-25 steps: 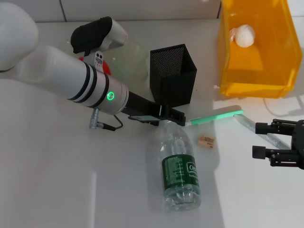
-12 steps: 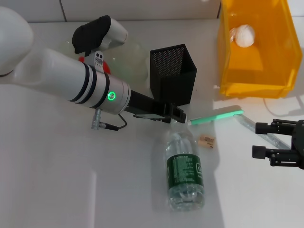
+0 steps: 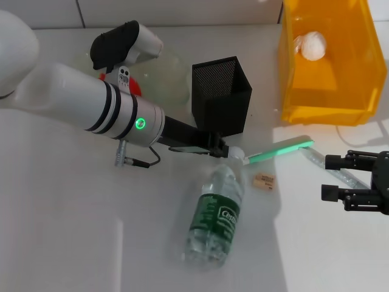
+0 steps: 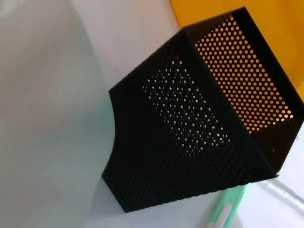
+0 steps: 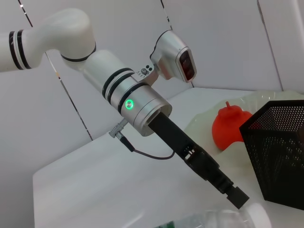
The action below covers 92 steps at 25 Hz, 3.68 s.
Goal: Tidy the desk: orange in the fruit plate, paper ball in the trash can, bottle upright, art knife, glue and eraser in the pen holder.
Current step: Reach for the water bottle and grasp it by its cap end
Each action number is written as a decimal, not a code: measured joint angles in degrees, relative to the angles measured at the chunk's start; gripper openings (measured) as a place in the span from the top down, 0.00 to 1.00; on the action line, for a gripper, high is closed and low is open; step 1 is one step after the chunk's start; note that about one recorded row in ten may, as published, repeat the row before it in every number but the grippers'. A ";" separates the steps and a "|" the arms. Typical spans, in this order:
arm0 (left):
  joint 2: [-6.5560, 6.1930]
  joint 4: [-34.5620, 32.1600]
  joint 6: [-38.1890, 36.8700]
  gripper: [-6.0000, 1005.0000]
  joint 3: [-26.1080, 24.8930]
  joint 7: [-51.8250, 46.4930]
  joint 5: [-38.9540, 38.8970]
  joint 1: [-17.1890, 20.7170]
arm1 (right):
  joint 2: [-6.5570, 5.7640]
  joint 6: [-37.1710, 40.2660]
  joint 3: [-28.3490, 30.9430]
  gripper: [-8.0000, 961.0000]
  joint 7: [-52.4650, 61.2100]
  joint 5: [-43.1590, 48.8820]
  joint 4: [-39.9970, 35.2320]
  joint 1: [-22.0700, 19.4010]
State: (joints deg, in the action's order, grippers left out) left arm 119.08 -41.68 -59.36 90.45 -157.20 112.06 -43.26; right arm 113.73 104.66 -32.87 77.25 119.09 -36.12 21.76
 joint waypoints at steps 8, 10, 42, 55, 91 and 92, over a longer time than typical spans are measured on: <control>-0.32 -0.81 -3.39 0.86 -4.14 1.98 -0.66 0.65 | 0.00 -1.23 0.00 0.23 0.01 0.00 0.01 -0.17; -0.34 -1.33 -4.23 0.90 -5.33 2.82 -0.72 0.67 | 0.00 -1.81 0.01 0.23 0.02 0.00 0.00 -0.30; 0.09 -5.08 -2.82 0.26 -1.40 -0.36 7.46 -1.07 | -0.07 -4.13 0.00 0.23 -0.61 0.09 1.80 -0.37; 0.10 -4.70 0.09 0.27 2.75 -1.06 4.32 -1.61 | 0.00 -4.96 0.00 0.23 -0.62 0.09 2.22 -0.21; 0.10 -0.95 3.43 0.30 6.70 -1.85 2.82 -2.29 | 0.88 -7.53 0.00 0.23 -2.27 0.08 3.51 1.75; 0.10 -0.99 3.43 0.31 6.90 -1.79 2.81 -2.29 | 0.88 -7.57 0.00 0.23 -2.28 0.09 3.51 1.76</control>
State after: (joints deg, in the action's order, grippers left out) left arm 119.18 -42.67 -55.93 97.35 -159.00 114.87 -45.54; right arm 114.61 97.09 -32.87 74.97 119.18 -32.61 23.53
